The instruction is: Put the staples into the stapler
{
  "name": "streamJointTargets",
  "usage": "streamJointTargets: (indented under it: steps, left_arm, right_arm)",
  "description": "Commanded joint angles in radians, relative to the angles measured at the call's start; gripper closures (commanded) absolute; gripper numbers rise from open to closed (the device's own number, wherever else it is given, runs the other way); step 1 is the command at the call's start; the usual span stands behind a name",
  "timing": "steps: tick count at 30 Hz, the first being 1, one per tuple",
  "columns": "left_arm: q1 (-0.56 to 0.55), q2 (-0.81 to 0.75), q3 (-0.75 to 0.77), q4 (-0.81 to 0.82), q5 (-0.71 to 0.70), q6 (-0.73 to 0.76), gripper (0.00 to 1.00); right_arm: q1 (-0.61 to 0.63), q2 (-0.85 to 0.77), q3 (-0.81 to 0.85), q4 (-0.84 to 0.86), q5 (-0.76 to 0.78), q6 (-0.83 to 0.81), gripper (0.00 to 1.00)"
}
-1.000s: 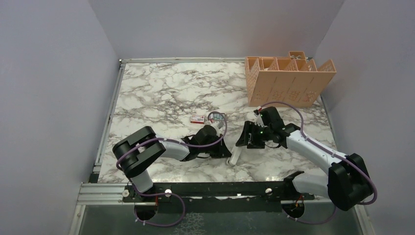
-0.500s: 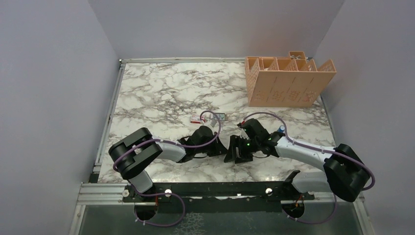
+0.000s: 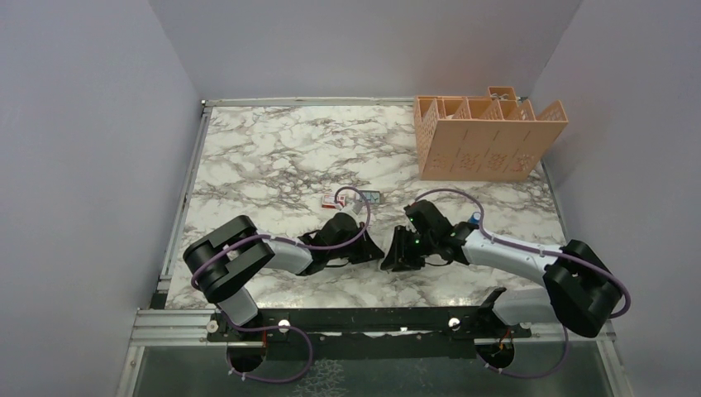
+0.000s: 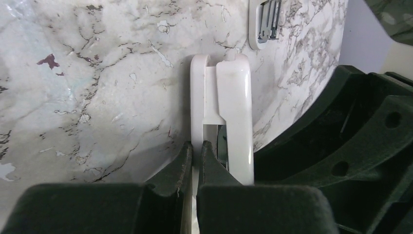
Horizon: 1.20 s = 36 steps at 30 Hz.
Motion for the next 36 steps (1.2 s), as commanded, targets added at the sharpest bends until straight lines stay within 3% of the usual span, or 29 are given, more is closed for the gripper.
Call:
streamJointTargets:
  steps: [1, 9, 17, 25, 36]
  left_arm:
    - [0.001, 0.013, -0.03, -0.029, -0.016, 0.037, 1.0]
    - [0.001, 0.037, -0.04, -0.029, 0.003, 0.057, 1.0]
    - [0.001, 0.041, -0.034, -0.029, 0.014, 0.073, 1.0]
    - [0.0, 0.064, -0.034, -0.029, 0.02, 0.064, 1.0]
    - [0.001, 0.063, -0.036, -0.029, 0.018, 0.059, 1.0]
  right_arm:
    - [0.004, -0.067, 0.065, -0.116, 0.139, 0.009, 0.73]
    - [-0.004, -0.102, 0.228, -0.315, 0.366, -0.06, 0.71]
    - [-0.077, -0.032, 0.327, -0.323, 0.452, -0.151, 0.68]
    - [-0.136, 0.079, 0.398, -0.247, 0.477, -0.226, 0.61]
    - [-0.176, 0.179, 0.432, -0.201, 0.35, -0.286, 0.54]
